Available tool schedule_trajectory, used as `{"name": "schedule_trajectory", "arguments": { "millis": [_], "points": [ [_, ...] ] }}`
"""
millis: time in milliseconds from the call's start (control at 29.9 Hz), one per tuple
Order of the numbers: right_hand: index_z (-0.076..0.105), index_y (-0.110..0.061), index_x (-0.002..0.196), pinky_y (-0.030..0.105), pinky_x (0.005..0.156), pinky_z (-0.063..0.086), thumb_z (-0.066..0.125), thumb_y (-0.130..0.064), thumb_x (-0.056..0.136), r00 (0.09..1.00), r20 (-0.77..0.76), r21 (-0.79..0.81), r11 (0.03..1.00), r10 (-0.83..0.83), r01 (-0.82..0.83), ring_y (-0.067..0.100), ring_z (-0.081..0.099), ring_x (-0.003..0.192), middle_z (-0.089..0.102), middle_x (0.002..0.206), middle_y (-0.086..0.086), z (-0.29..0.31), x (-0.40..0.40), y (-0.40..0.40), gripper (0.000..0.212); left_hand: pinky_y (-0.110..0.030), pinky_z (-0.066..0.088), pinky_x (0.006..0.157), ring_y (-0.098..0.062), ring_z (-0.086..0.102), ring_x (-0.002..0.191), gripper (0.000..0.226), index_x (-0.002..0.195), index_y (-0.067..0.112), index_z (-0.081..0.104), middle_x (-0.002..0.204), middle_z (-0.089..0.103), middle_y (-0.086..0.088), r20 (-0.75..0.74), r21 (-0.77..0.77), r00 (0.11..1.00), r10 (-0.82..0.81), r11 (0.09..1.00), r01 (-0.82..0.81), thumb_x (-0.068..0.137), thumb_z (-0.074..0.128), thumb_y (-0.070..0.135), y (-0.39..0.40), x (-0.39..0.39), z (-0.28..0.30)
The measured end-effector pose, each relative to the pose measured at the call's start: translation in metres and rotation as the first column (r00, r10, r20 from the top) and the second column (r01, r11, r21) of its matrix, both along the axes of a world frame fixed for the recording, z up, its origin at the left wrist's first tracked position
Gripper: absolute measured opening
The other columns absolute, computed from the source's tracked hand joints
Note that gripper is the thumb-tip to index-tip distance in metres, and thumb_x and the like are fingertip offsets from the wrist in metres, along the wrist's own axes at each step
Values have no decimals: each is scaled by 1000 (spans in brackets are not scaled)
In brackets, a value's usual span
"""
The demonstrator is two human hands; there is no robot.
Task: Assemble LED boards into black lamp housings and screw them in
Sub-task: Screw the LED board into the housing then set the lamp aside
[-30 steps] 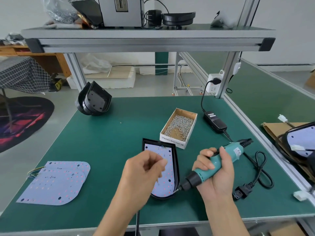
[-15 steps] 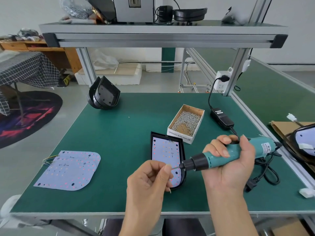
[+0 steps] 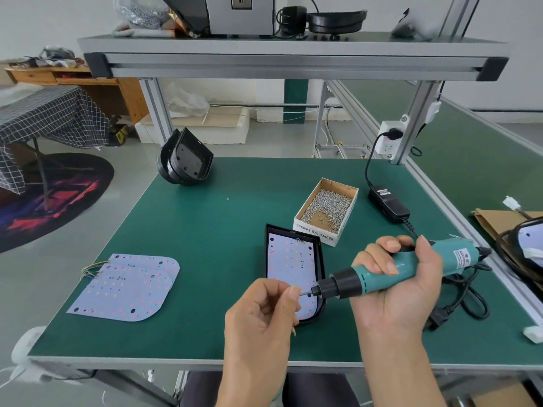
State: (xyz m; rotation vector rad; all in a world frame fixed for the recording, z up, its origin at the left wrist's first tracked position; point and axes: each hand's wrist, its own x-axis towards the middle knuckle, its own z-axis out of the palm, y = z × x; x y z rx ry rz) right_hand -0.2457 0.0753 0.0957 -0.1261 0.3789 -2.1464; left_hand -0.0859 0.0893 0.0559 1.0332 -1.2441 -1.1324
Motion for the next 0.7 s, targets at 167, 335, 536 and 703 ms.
{"name": "schedule_trajectory", "arguments": {
  "millis": [167, 335, 536, 703],
  "points": [
    [57, -20, 77, 18, 48, 39, 56, -31, 96, 1000, 10, 18, 1000, -10, 10, 4, 39, 47, 51, 72, -6, -1, 1, 1, 23, -21, 49, 54, -7, 55, 56, 20, 84, 33, 71, 66, 67, 1, 54, -43, 998, 45, 998, -43, 81, 72, 52, 3, -2, -5],
    [58, -20, 75, 18, 47, 39, 54, -31, 99, 1000, 23, 34, 999, -12, 11, 5, 39, 47, 51, 72, -6, -5, 1, 1, 27, -17, 50, 60, -6, 60, 60, 9, 86, 37, 72, 70, 70, 3, 84, -57, 994, 74, 996, -69, 82, 73, 46, 7, -3, -9],
    [59, -19, 75, 18, 47, 39, 55, -32, 99, 998, 55, 33, 999, 2, -4, 5, 40, 46, 51, 71, -6, -7, 2, 1, 27, -13, 47, 56, -3, 59, 56, 7, 83, 34, 72, 67, 69, 1, 44, -31, 998, 48, 998, -47, 88, 73, 40, 8, -3, -7],
    [59, -19, 76, 17, 47, 40, 55, -32, 100, 998, 58, 41, 999, 0, -2, 5, 40, 47, 51, 71, -6, -7, 4, -2, 27, -17, 47, 53, -4, 56, 54, 19, 82, 32, 71, 67, 71, 1, 32, 18, 999, 28, 999, -28, 92, 70, 49, 6, -5, -8]
  ]
}}
